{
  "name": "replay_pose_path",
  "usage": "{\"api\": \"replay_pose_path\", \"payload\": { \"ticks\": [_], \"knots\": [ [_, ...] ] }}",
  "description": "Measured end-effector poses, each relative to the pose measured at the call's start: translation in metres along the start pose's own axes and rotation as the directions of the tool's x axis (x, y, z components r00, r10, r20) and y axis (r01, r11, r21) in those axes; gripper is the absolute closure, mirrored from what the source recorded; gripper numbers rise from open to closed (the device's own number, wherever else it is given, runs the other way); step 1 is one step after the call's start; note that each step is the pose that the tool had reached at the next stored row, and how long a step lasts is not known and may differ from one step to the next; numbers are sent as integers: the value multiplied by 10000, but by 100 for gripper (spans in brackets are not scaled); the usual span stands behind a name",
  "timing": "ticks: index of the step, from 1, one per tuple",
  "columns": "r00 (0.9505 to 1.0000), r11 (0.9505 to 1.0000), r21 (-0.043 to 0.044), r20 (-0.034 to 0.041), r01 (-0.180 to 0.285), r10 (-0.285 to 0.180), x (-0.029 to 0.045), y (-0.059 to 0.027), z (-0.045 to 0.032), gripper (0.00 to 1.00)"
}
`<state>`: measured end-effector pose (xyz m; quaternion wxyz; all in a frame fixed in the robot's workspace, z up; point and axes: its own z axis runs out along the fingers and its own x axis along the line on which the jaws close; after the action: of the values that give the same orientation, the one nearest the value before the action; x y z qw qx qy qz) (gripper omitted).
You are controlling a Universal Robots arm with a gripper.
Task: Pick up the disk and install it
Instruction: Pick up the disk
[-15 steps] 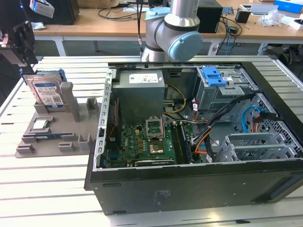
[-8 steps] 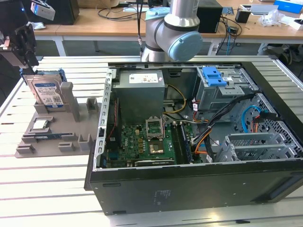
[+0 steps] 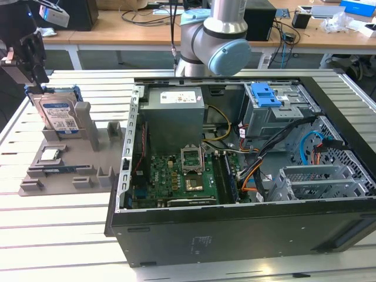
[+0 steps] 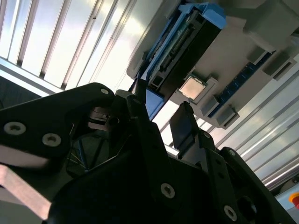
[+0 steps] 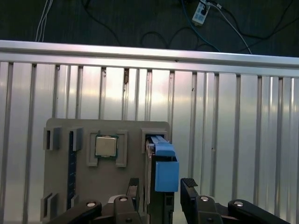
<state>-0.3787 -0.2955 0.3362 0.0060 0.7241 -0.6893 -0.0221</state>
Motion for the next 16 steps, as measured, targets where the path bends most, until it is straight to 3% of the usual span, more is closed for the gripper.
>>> {"api": "replay_pose_path", "payload": {
  "ticks": [8, 10, 16],
  "knots": [
    [10000, 10000, 0, -1, 8, -8, 0, 1, 5, 51],
    [10000, 10000, 1, -1, 8, -8, 0, 2, 5, 38],
    [10000, 10000, 3, 0, 8, -8, 0, 1, 15, 38]
  ]
}}
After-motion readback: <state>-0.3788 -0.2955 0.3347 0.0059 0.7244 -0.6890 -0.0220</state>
